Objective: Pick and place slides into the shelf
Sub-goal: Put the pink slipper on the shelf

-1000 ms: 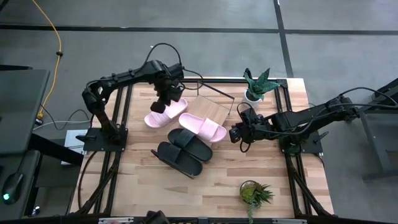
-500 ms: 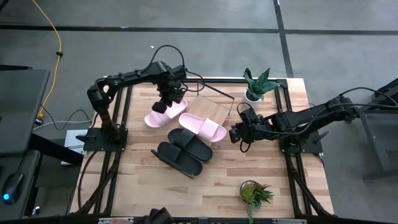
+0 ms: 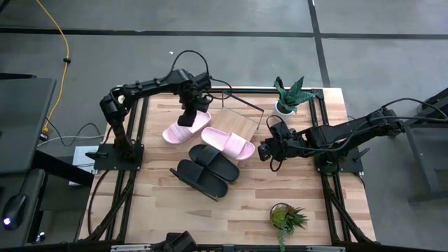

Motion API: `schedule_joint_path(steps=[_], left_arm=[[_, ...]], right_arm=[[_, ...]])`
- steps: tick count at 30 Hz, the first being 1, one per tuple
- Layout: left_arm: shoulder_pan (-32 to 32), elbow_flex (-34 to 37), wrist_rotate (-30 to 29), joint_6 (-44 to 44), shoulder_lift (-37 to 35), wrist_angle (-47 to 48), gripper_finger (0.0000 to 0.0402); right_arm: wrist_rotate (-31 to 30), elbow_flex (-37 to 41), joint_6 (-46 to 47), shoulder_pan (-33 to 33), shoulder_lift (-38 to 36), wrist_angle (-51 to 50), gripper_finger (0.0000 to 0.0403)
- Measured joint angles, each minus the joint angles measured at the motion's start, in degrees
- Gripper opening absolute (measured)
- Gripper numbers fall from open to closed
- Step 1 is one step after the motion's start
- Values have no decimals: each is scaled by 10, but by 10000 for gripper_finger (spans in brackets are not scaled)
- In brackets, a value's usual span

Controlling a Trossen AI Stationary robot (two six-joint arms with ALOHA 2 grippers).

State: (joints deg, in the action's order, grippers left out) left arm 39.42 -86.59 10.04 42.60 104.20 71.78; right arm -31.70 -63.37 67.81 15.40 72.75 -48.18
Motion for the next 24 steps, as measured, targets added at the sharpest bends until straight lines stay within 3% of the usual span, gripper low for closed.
schedule_joint_path(steps=[3, 6, 19, 24], left_arm=[[0, 0, 0, 8, 0, 19, 188], [0, 0, 0, 16, 0, 24, 204], [5, 0, 24, 20, 9, 34, 175], [12, 1, 5, 19, 29, 41, 175]], right_arm=[[0, 0, -8, 0, 0, 0, 105], [0, 0, -14, 0, 0, 0, 105], [-26, 0, -23, 0, 0, 0, 105], [-25, 0, -22, 0, 0, 1, 105]])
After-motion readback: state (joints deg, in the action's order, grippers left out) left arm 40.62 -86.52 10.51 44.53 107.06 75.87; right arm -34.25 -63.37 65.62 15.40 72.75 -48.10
